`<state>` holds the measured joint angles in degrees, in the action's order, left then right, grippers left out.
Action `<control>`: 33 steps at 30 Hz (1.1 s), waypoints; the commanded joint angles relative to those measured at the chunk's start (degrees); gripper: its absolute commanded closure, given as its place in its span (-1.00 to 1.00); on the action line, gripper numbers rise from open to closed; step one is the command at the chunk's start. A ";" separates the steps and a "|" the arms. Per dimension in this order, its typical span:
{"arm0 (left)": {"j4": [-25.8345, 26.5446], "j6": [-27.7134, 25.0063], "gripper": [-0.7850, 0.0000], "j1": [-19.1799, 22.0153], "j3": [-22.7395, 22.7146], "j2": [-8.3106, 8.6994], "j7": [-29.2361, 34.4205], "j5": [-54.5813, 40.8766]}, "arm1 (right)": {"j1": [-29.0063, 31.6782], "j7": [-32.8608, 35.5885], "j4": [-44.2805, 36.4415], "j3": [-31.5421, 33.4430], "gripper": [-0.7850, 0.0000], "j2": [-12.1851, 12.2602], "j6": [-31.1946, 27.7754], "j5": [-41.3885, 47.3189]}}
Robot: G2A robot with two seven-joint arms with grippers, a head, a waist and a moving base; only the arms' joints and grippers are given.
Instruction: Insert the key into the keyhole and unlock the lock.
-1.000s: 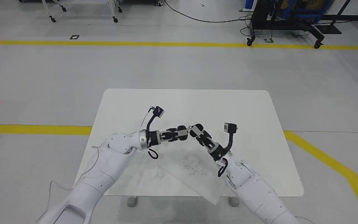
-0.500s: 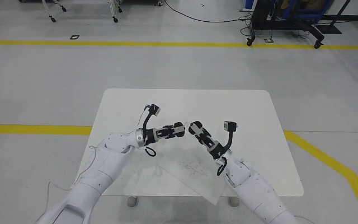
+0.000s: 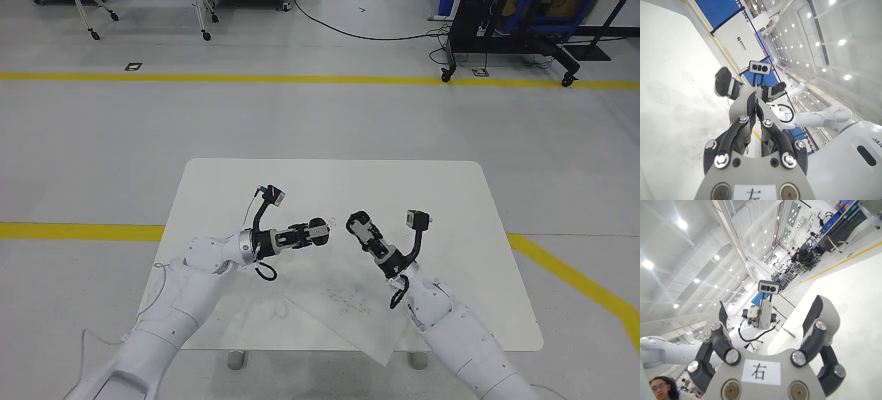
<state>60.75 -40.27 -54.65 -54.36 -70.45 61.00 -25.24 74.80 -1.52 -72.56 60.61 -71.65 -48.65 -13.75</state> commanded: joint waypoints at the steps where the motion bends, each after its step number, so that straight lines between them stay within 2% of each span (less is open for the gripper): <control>1: 1.04 0.73 1.00 0.02 -0.20 0.31 2.14 0.83 | 0.40 0.03 -0.19 2.23 -1.00 0.78 -3.19 -16.78; 4: 2.70 2.90 1.00 0.44 -0.37 0.88 5.92 2.76 | 0.95 3.41 -0.31 6.83 -1.00 2.45 -7.36 -25.13; 8: 7.15 7.75 1.00 1.01 0.38 1.91 10.77 6.74 | 2.33 9.92 -2.36 9.84 -0.98 3.98 -9.35 -27.80; 10: 9.77 9.29 1.00 0.93 1.07 2.48 12.32 8.97 | 2.99 12.90 -3.51 9.40 -0.40 4.40 -9.35 -25.71; 11: 10.68 9.89 1.00 0.85 1.43 2.77 12.92 10.32 | 3.16 14.52 -3.90 8.93 -0.04 4.60 -9.35 -24.06; 13: 11.65 10.68 1.00 0.81 2.04 3.21 13.70 12.65 | 3.14 18.79 -4.80 6.94 0.22 5.00 -9.35 -19.45; 17: 12.44 10.41 1.00 0.59 2.51 3.59 13.43 13.80 | 2.09 26.56 -5.38 5.20 0.32 6.26 -9.35 -11.10; 19: 12.96 10.46 1.00 0.64 2.69 3.81 13.48 13.91 | 1.49 28.99 -4.82 5.63 0.42 6.87 -9.35 -10.32; 26: 14.05 10.16 1.00 0.54 3.39 4.51 13.18 15.14 | 0.98 32.01 -4.35 3.98 0.78 7.73 -9.35 -5.70; 33: 13.68 10.23 1.00 1.23 4.86 4.75 13.25 14.46 | 0.49 35.82 -4.40 1.68 0.88 8.55 -9.35 1.14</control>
<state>74.45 -30.02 -53.50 -49.73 -65.73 74.26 -10.67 75.37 33.61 -76.99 62.57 -63.21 -58.00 -13.53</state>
